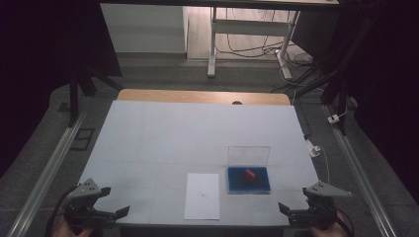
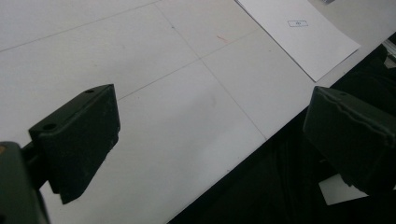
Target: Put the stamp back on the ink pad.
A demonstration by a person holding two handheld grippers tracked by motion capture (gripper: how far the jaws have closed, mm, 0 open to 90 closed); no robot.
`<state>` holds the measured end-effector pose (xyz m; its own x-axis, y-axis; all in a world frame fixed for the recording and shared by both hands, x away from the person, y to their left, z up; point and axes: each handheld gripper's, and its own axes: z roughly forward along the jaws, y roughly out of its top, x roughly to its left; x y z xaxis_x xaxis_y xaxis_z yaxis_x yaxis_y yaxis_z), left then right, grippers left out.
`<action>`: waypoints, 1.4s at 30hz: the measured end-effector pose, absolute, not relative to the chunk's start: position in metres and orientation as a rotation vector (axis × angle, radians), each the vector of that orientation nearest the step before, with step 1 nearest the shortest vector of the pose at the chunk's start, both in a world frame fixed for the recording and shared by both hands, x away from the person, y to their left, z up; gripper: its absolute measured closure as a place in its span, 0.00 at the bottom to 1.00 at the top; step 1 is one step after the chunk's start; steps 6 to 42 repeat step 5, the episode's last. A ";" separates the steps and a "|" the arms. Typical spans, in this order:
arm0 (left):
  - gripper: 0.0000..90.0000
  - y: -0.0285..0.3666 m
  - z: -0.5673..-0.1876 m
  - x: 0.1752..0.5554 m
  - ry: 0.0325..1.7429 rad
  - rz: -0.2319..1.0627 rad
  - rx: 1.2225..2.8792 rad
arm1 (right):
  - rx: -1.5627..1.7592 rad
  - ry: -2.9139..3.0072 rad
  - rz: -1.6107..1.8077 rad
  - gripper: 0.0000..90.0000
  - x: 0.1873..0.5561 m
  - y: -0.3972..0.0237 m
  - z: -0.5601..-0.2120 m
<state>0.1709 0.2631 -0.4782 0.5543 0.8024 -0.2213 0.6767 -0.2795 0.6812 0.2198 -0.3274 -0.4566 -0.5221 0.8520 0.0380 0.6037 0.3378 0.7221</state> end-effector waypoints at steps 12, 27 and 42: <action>0.05 0.263 -0.478 0.171 1.184 0.211 2.030 | 1.306 2.278 0.985 0.00 0.221 -0.327 -0.458; 0.05 0.263 -0.478 0.171 1.184 0.211 2.030 | 1.306 2.278 0.985 0.00 0.221 -0.327 -0.458; 0.05 0.263 -0.478 0.171 1.184 0.211 2.030 | 1.306 2.278 0.985 0.00 0.221 -0.327 -0.458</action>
